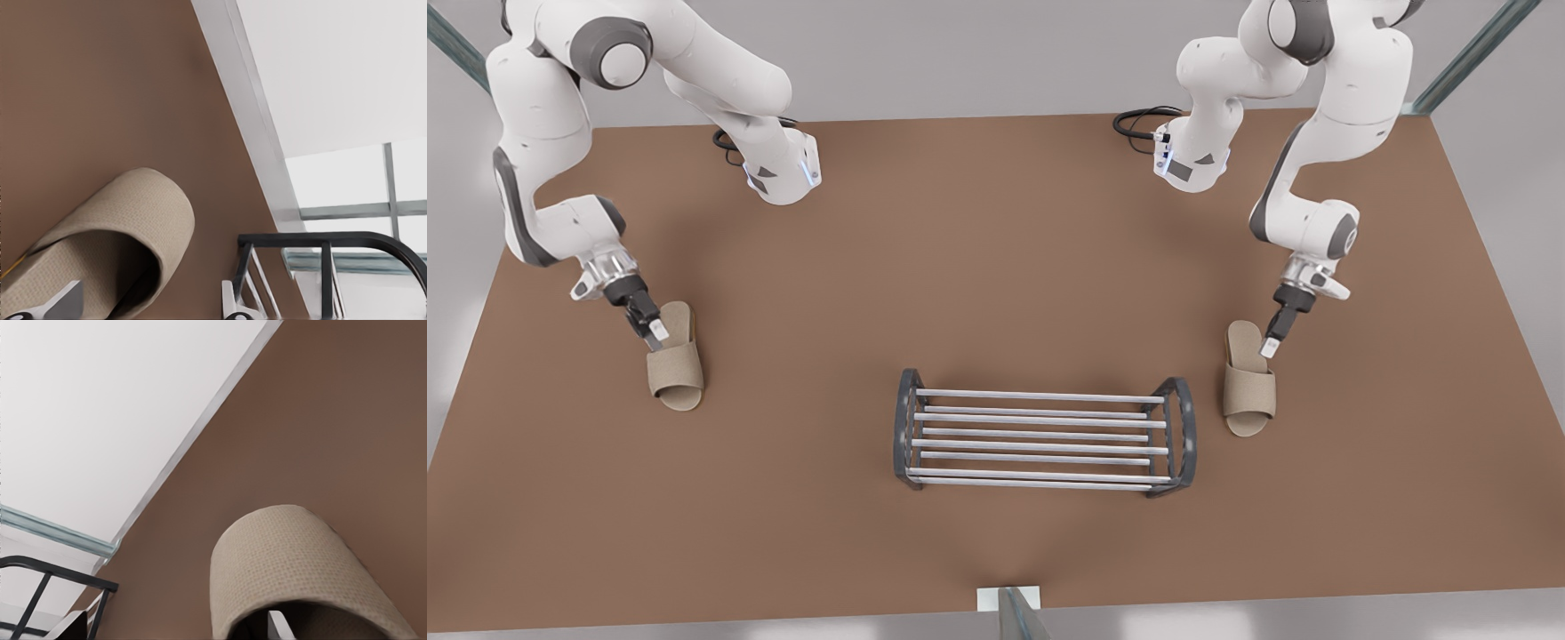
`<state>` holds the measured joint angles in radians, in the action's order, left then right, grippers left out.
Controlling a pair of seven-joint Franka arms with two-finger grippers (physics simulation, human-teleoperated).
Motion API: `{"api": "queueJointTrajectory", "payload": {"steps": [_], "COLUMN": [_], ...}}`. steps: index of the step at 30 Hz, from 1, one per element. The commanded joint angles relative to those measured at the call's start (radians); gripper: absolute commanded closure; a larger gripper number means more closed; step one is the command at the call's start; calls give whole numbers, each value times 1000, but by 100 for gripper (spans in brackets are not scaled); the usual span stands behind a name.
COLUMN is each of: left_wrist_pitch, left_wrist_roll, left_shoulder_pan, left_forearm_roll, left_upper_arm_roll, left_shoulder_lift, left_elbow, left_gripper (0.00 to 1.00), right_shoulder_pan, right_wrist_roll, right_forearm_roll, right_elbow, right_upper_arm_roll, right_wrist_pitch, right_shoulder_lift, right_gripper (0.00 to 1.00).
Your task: Place the right shoe on the shoe rack with the right arm, and place the left shoe on the shoe rack with the left arm
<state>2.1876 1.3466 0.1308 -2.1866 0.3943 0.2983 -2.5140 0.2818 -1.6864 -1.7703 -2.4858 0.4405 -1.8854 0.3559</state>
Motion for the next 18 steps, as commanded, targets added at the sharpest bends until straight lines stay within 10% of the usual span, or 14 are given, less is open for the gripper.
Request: {"api": "queueJointTrajectory", "payload": {"steps": [1, 18], "left_wrist_pitch": [-35, -74], "left_wrist_roll": [36, 2], "left_shoulder_pan": [0, 0], "left_forearm_roll": [-2, -10], "left_upper_arm_roll": [0, -46], "left_shoulder_lift": [7, 134], "left_elbow": [3, 142], "left_gripper": [0, 0], "right_shoulder_pan": [-1, -3], "right_wrist_roll": [-162, -138], "right_forearm_roll": [-41, -181], "right_elbow": [-1, 59], "right_upper_arm_roll": [-6, -92], "right_wrist_pitch": [15, 89], "right_shoulder_lift": [3, 110], "right_gripper": [0, 0]}}
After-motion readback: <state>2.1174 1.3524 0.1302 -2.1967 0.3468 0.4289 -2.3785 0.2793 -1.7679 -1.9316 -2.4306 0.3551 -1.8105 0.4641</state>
